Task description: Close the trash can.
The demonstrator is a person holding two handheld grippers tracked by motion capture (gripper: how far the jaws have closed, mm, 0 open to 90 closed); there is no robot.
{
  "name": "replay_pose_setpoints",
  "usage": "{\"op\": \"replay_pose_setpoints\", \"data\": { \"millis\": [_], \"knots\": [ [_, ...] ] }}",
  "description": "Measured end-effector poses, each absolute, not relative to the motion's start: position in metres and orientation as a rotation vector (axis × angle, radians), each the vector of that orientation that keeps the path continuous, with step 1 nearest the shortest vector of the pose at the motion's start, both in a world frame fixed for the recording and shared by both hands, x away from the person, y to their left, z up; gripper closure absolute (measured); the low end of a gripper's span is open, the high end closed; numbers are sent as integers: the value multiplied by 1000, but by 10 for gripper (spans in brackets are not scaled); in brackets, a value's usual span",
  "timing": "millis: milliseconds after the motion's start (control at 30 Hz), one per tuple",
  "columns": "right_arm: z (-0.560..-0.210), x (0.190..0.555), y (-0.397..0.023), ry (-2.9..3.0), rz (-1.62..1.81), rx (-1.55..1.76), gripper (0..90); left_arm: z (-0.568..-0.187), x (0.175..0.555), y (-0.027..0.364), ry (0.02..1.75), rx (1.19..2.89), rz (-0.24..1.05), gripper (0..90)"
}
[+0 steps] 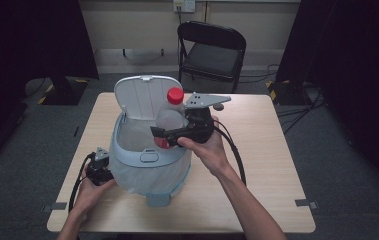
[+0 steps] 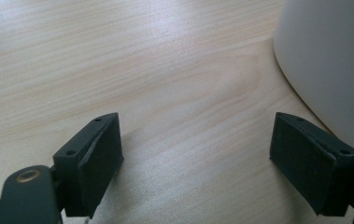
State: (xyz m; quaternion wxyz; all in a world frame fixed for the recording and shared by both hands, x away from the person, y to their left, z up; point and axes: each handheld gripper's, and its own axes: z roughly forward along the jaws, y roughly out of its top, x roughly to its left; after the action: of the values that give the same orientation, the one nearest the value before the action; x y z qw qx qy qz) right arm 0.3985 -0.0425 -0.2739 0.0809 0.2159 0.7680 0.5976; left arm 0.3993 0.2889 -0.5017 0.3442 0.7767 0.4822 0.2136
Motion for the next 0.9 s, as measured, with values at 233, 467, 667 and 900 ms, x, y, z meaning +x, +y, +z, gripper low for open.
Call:
{"op": "replay_pose_setpoints", "data": {
  "millis": [233, 467, 667, 900],
  "knots": [
    [-278, 400, -42, 2317, 1771, 643, 192, -502, 399, 289, 1251, 2019, 554, 165],
    [-278, 398, -45, 2311, 1766, 638, 191, -502, 399, 289, 1250, 2020, 553, 165],
    [-277, 400, -56, 2279, 1760, 659, 210, -502, 399, 290, 1245, 2023, 553, 165],
    [-278, 406, -81, 2220, 1738, 735, 226, -502, 399, 290, 1244, 2023, 552, 165]
  ]
}}
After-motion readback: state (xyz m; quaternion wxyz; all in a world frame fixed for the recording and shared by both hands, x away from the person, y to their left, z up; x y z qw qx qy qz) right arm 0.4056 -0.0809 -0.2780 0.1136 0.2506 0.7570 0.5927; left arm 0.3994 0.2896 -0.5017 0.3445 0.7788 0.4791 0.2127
